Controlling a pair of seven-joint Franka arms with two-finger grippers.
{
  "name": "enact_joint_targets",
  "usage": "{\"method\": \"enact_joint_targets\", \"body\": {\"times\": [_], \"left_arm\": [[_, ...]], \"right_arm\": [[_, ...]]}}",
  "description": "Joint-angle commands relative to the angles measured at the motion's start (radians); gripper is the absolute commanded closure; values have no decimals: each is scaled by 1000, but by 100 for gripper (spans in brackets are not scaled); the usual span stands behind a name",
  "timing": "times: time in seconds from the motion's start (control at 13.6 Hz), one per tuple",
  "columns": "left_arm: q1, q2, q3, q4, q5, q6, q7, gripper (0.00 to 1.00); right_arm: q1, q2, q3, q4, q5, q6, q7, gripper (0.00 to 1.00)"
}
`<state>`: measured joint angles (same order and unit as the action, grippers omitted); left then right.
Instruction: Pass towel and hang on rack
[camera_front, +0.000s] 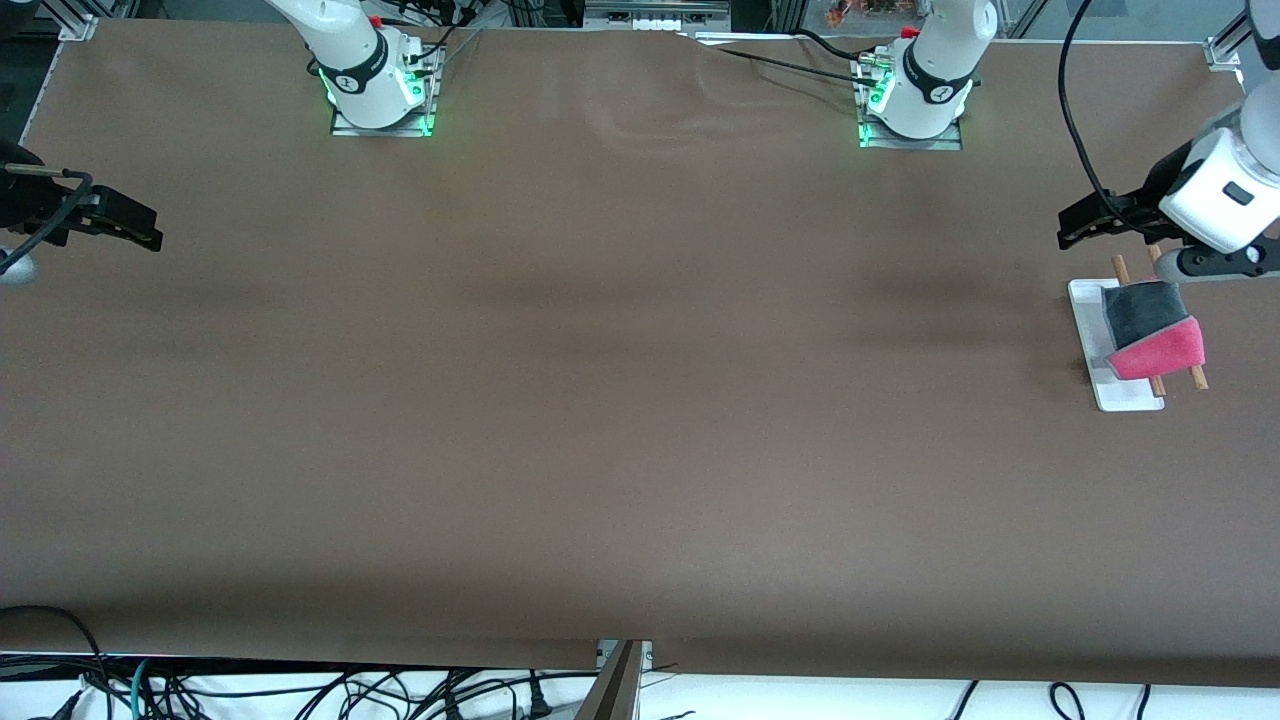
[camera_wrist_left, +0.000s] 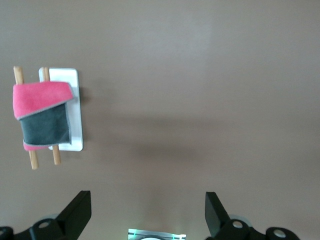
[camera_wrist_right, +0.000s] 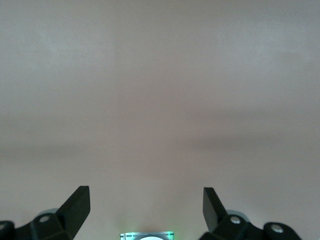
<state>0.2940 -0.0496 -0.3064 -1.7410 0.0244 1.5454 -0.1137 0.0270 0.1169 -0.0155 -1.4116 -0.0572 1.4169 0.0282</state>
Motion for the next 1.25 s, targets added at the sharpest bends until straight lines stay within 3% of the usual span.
{"method": "enact_joint_targets", "body": {"times": [0.0, 0.52, 0.59, 0.74, 0.81, 1.18], "left_arm": [[22, -40, 4, -57, 5, 47, 6, 0], [-16, 24, 7, -9, -38, 53, 9, 0], [-79, 24, 51, -9, -35, 61, 3, 0], [-240, 19, 223, -9, -32, 64, 2, 0], [-280, 20, 272, -8, -34, 67, 2, 0], [-277, 59, 291, 55, -37, 70, -7, 0]], "right_arm": [[-7, -10, 9, -6, -4, 7, -11, 0], [-5, -10, 9, -6, -4, 8, -10, 0], [-5, -10, 11, -6, -4, 8, -10, 0], [-5, -10, 11, -6, -4, 8, -10, 0], [-5, -10, 11, -6, -4, 8, -10, 0], [-7, -10, 11, -6, 2, 8, -10, 0]]}}
